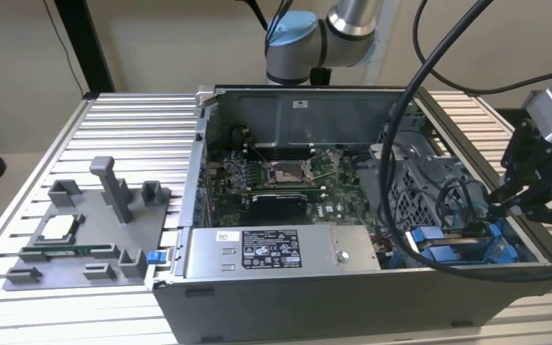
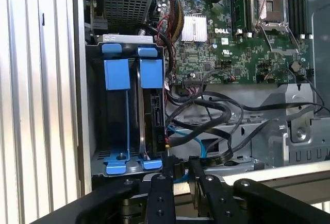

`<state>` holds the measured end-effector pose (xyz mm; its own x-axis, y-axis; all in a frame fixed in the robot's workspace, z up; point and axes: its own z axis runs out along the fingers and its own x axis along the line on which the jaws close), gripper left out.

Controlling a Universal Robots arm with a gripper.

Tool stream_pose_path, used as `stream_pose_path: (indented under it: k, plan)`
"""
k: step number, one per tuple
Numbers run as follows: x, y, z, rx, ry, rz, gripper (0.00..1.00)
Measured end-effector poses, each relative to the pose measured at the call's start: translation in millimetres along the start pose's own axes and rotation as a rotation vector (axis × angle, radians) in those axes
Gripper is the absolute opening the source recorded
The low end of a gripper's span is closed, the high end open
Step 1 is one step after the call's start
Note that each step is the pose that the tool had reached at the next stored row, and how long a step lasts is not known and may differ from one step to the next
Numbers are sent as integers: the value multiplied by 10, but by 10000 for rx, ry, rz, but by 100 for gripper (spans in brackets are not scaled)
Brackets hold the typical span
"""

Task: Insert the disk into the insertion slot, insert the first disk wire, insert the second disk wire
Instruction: 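Insert the second disk wire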

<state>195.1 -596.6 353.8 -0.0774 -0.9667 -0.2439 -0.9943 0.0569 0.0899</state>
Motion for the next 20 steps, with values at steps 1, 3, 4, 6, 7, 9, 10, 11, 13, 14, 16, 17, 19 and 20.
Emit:
stream_pose_path:
  k: [1,3,4,6,7,9,10,11,13,14,16,17,19,20]
  plan:
    - [1,1,3,1,-9,8,100]
    - [1,2,6,2,-15,13,100]
    - [2,2,9,3,-17,14,100]
    - [3,2,12,3,-17,14,100]
    - [3,2,12,3,-17,14,100]
    - [3,2,13,3,-17,14,100]
    - [3,2,13,3,-17,14,100]
    - [3,2,13,3,-17,15,100]
    - [3,2,14,3,-17,14,100]
    - [3,2,14,3,-17,14,100]
    - [4,2,14,3,-17,15,100]
    - [4,2,14,3,-17,14,100]
    - [4,2,15,3,-17,14,0]
    - [4,2,14,2,-18,14,0]
